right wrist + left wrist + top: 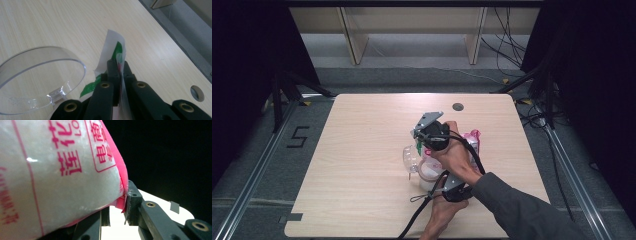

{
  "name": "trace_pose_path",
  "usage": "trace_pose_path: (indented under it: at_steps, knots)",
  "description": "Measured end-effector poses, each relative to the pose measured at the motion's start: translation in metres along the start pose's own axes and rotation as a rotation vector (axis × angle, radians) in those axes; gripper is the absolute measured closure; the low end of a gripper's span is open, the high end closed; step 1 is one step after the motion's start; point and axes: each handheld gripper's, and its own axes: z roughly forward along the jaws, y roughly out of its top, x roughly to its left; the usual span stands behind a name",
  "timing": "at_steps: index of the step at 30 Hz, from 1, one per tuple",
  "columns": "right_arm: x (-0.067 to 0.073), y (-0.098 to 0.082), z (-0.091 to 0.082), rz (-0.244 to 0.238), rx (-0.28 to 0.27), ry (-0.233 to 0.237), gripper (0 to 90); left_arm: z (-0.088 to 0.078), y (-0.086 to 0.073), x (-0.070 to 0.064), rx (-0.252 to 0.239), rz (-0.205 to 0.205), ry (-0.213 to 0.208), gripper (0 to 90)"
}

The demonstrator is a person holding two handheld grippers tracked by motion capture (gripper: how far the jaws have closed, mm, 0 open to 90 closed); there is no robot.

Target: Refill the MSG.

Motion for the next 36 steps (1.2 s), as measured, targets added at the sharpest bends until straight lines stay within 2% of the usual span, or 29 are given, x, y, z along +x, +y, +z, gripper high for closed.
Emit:
trace_pose_path:
  at_steps: [2, 4, 5, 6, 7, 8, 9, 11, 13, 14, 15, 17, 18, 19, 21, 22, 24, 25, 26, 27, 30, 31, 32, 36]
  knots:
    - [0.001, 0.000, 0.001, -0.018, 0.008, -0.007, 90.0, 0.001, -0.001, 0.000, 0.004, -0.010, 0.001, 77.2]
    - [0.001, -0.002, 0.005, -0.032, 0.043, -0.007, 90.0, 0.002, -0.004, -0.001, 0.015, -0.016, 0.010, 77.2]
    - [0.002, -0.003, 0.005, -0.008, 0.045, -0.010, 90.0, 0.002, -0.005, -0.001, 0.018, -0.014, 0.011, 77.2]
    - [0.000, -0.003, 0.005, -0.019, 0.037, -0.006, 90.0, 0.006, -0.005, -0.005, -0.037, -0.072, 0.014, 77.2]
    - [-0.001, -0.003, 0.005, -0.015, 0.018, -0.017, 90.0, 0.008, -0.005, -0.005, -0.058, -0.087, 0.013, 77.2]
    - [-0.001, -0.003, 0.003, 0.002, 0.034, -0.006, 90.0, 0.008, -0.004, -0.005, -0.058, -0.084, 0.004, 77.3]
    - [-0.002, -0.003, 0.002, -0.015, 0.021, -0.005, 90.0, 0.008, -0.004, -0.005, -0.057, -0.084, 0.005, 77.2]
    - [-0.002, -0.003, 0.002, -0.016, 0.022, -0.008, 90.0, 0.009, -0.004, -0.005, -0.057, -0.081, 0.015, 77.3]
    - [-0.002, -0.003, 0.002, -0.010, 0.019, -0.004, 90.0, 0.010, -0.004, -0.005, -0.057, -0.078, 0.001, 77.2]
    - [-0.002, -0.003, 0.003, -0.005, 0.002, -0.017, 90.0, 0.009, -0.004, -0.006, -0.056, -0.089, 0.016, 77.2]
    - [-0.003, -0.003, 0.003, -0.021, 0.007, -0.018, 90.0, 0.009, -0.005, -0.007, -0.058, -0.090, 0.017, 77.2]
    - [-0.002, -0.003, 0.000, 0.012, 0.023, 0.005, 90.0, 0.010, -0.004, -0.005, -0.058, -0.075, 0.001, 77.2]
    - [-0.002, -0.003, 0.001, 0.015, 0.015, 0.005, 90.0, 0.010, -0.005, -0.005, -0.059, -0.075, 0.001, 77.2]
    - [-0.004, -0.003, 0.001, -0.004, 0.014, -0.004, 90.0, 0.009, -0.005, -0.007, -0.058, -0.091, 0.015, 77.2]
    - [-0.003, -0.004, 0.001, 0.006, -0.008, -0.010, 90.0, 0.009, -0.006, -0.007, -0.057, -0.093, 0.015, 77.2]
    - [-0.004, -0.004, 0.000, 0.005, 0.010, 0.008, 90.0, 0.009, -0.006, -0.006, -0.054, -0.087, 0.020, 77.2]
    - [-0.004, -0.004, 0.000, 0.022, 0.004, 0.005, 90.0, 0.010, -0.007, -0.004, -0.050, -0.074, 0.006, 77.1]
    - [-0.004, -0.005, 0.001, 0.015, -0.011, -0.001, 90.0, 0.010, -0.008, -0.004, -0.048, -0.079, 0.008, 77.2]
    - [-0.005, -0.005, -0.001, 0.018, -0.004, 0.010, 90.0, 0.010, -0.008, -0.005, -0.044, -0.082, 0.014, 77.1]
    - [-0.004, -0.007, 0.000, 0.031, -0.024, -0.007, 90.0, 0.010, -0.009, -0.005, -0.040, -0.081, 0.018, 77.1]
    - [-0.006, -0.008, -0.005, 0.035, -0.023, 0.004, 90.0, 0.011, -0.011, -0.003, -0.026, -0.085, 0.018, 77.1]
    - [-0.007, -0.009, -0.005, 0.032, -0.033, -0.004, 90.0, 0.011, -0.012, -0.003, -0.019, -0.078, -0.008, 77.2]
    - [-0.008, -0.010, -0.007, 0.045, -0.029, 0.000, 90.0, 0.010, -0.014, -0.005, -0.018, -0.104, 0.023, 77.2]
    - [-0.011, -0.015, -0.012, 0.074, -0.058, 0.007, 90.0, 0.011, -0.016, -0.004, 0.000, -0.100, 0.021, 77.2]
